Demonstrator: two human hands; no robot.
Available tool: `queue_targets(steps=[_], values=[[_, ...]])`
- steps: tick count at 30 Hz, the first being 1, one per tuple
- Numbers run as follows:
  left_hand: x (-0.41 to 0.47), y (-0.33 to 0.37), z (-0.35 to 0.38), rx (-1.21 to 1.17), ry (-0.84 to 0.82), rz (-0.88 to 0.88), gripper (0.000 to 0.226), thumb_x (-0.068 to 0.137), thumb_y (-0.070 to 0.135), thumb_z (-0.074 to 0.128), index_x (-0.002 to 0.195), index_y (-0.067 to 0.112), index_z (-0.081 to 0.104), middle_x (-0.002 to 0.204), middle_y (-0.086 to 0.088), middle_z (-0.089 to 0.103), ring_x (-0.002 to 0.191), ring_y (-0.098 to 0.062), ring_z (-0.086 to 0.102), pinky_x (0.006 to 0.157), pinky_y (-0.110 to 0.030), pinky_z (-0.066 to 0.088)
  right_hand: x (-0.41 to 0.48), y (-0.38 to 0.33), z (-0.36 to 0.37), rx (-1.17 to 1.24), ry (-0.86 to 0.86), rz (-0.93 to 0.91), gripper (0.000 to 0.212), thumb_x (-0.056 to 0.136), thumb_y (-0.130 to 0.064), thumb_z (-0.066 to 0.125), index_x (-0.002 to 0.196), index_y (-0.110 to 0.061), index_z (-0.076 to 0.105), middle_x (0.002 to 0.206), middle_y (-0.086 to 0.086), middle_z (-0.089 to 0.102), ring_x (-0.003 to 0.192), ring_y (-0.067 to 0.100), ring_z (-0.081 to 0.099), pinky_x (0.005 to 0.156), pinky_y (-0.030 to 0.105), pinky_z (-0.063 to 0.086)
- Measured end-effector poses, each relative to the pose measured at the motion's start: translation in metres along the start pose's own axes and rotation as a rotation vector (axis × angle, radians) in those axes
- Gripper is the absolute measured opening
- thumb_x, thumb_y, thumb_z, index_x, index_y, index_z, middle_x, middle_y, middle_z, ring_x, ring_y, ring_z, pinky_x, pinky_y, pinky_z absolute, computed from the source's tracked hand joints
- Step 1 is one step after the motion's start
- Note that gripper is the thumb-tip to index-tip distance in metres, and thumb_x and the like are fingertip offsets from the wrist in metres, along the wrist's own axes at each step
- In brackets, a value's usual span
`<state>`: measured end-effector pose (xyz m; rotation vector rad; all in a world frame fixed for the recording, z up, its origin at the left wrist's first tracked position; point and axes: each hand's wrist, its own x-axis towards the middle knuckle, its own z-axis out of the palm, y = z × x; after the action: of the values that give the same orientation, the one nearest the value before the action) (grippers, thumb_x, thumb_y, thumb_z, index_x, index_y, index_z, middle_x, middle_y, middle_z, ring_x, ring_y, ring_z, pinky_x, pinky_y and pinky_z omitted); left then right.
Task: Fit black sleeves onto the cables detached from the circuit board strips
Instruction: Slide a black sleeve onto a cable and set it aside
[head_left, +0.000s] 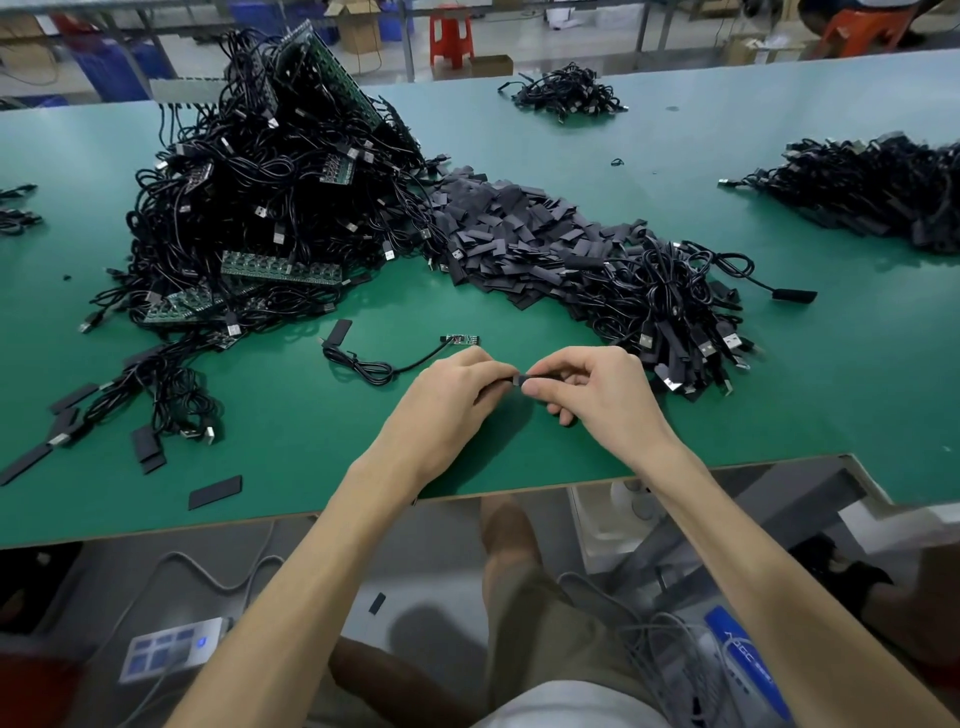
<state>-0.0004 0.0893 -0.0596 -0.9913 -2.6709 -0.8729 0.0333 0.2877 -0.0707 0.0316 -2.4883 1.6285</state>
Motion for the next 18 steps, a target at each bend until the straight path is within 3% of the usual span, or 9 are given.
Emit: queue_targets(steps=[8,12,14,18], values=[[0.0001,0.0007,-0.0001,0.000,-0.008,0.009,0.021,0.102,0.021,0.060,0.117,0.017,0.075,0.100,0.000,0.065,0.088,-0.021,0.061,0.081,-0.040,0.052,0.0005,0.0014,-0.0034,0.070,-0.030,0.018,0.008,0.083,-0.024,0.085,0.086,-0.018,0.079,0.066,0.007,0.072,0.053,0.018,0.061,0.059,0.029,0.054],[0.0012,-0.0023,-0.0016,-0.060,-0.012,0.012,0.021,0.103,0.021,0.059,0.116,0.018,0.075,0.095,0.003,0.061,0.080,-0.010,0.055,0.078,-0.029,0.047,0.0013,-0.0016,-0.0041,0.161,-0.075,0.056,0.013,0.089,-0.027,0.079,0.088,-0.014,0.079,0.068,0.003,0.070,0.056,0.013,0.057,0.051,0.025,0.049],[0.0017,-0.0034,-0.0021,-0.104,-0.002,0.020,0.020,0.102,0.020,0.060,0.114,0.015,0.075,0.091,0.004,0.059,0.074,-0.004,0.051,0.074,-0.022,0.043,0.0015,-0.0029,-0.0045,0.169,-0.089,0.056,0.019,0.094,-0.029,0.073,0.086,-0.013,0.079,0.068,0.002,0.070,0.053,0.010,0.055,0.050,0.022,0.046],[0.0018,-0.0035,-0.0007,-0.127,0.042,0.021,0.017,0.100,0.017,0.064,0.112,0.013,0.076,0.088,0.002,0.063,0.074,-0.007,0.053,0.072,-0.023,0.045,0.0017,-0.0032,-0.0040,0.110,-0.076,0.056,0.037,0.100,-0.039,0.064,0.079,-0.011,0.077,0.068,0.004,0.070,0.050,0.015,0.053,0.053,0.025,0.045]])
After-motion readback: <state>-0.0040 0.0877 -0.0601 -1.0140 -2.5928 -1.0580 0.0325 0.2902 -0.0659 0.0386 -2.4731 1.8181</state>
